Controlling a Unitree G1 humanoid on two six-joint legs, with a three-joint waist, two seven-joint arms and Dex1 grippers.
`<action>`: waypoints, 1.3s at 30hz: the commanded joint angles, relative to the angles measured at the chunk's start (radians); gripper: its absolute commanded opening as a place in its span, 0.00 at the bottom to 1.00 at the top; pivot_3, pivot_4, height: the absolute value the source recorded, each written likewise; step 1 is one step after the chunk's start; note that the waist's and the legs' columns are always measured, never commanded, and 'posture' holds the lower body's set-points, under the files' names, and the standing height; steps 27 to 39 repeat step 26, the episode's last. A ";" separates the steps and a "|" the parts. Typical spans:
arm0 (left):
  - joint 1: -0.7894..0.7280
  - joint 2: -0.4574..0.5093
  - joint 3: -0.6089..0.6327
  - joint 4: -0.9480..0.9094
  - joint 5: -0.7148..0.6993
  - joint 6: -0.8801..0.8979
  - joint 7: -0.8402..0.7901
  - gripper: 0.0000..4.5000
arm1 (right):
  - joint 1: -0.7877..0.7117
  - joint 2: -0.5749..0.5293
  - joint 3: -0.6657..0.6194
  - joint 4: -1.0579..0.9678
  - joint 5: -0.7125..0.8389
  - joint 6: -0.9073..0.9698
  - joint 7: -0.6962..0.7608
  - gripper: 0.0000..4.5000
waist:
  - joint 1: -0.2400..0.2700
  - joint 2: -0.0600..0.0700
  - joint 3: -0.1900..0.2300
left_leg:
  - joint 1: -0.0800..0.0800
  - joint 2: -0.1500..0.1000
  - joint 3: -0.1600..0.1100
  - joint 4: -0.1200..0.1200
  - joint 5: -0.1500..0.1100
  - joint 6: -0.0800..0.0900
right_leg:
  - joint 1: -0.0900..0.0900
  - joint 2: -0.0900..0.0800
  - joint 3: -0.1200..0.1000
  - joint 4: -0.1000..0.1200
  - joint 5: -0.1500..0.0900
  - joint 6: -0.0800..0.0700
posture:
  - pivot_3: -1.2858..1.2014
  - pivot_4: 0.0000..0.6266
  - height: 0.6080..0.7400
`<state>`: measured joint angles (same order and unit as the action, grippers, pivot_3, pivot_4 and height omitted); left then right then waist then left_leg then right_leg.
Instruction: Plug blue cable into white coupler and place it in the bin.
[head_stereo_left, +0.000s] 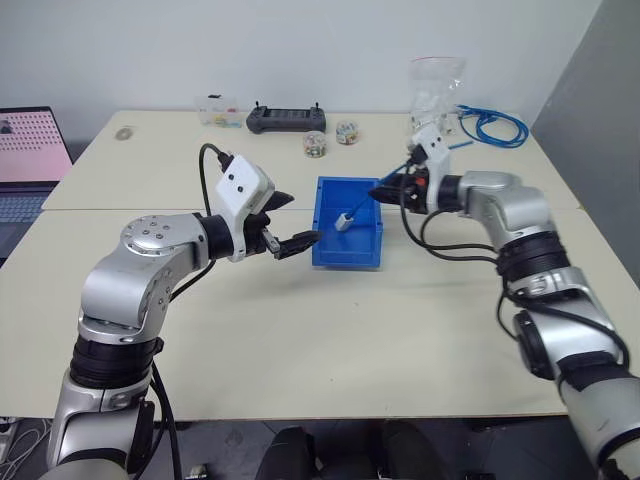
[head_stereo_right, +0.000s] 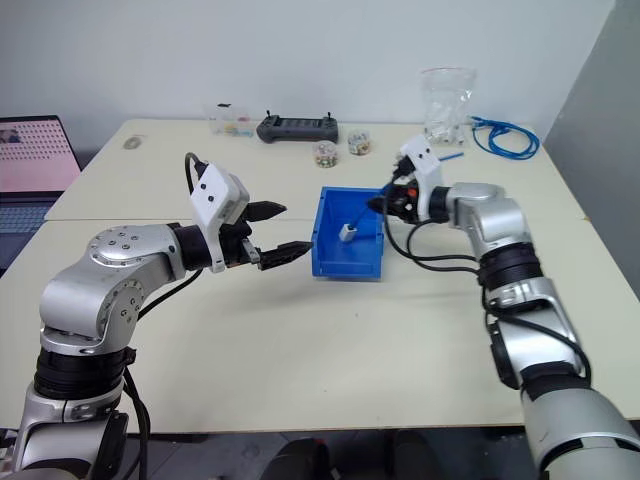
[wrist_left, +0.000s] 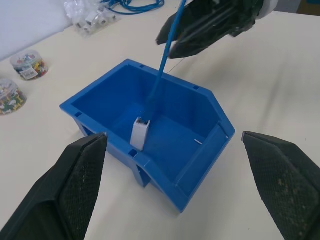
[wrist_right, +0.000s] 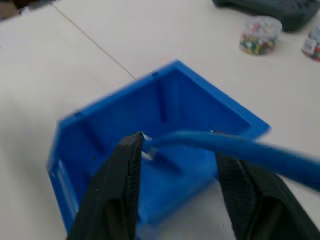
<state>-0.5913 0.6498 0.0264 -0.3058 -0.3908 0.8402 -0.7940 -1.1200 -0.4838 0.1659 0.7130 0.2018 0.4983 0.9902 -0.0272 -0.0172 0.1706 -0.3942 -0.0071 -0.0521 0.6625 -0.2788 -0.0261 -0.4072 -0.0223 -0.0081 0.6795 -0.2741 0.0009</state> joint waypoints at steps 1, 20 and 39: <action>-0.033 0.000 0.009 0.003 -0.015 -0.014 0.009 1.00 | -0.059 -0.077 0.003 0.020 -0.039 -0.049 0.113 0.76 | -0.001 0.000 0.001 | 0.000 0.000 0.000 0.000 0.000 0.000 | 0.000 0.000 0.000 0.000 0.000 0.000 | 0.52 0.24 1.00; 0.337 0.061 0.288 -0.036 -0.046 -0.181 0.055 1.00 | 0.649 -0.140 -0.299 -0.964 0.254 0.254 -0.066 0.99 | 0.013 0.001 0.003 | 0.001 0.001 -0.004 0.002 0.001 -0.001 | 0.001 0.000 -0.001 0.001 0.001 0.001 | 0.52 0.24 1.00; 0.303 0.043 0.249 0.009 -0.068 -0.218 0.036 1.00 | 0.614 -0.125 -0.288 -0.932 0.257 0.258 -0.134 0.99 | 0.019 0.001 0.003 | 0.003 0.000 -0.003 0.002 0.001 -0.001 | 0.002 0.001 0.000 0.001 0.002 0.001 | 0.52 0.24 1.00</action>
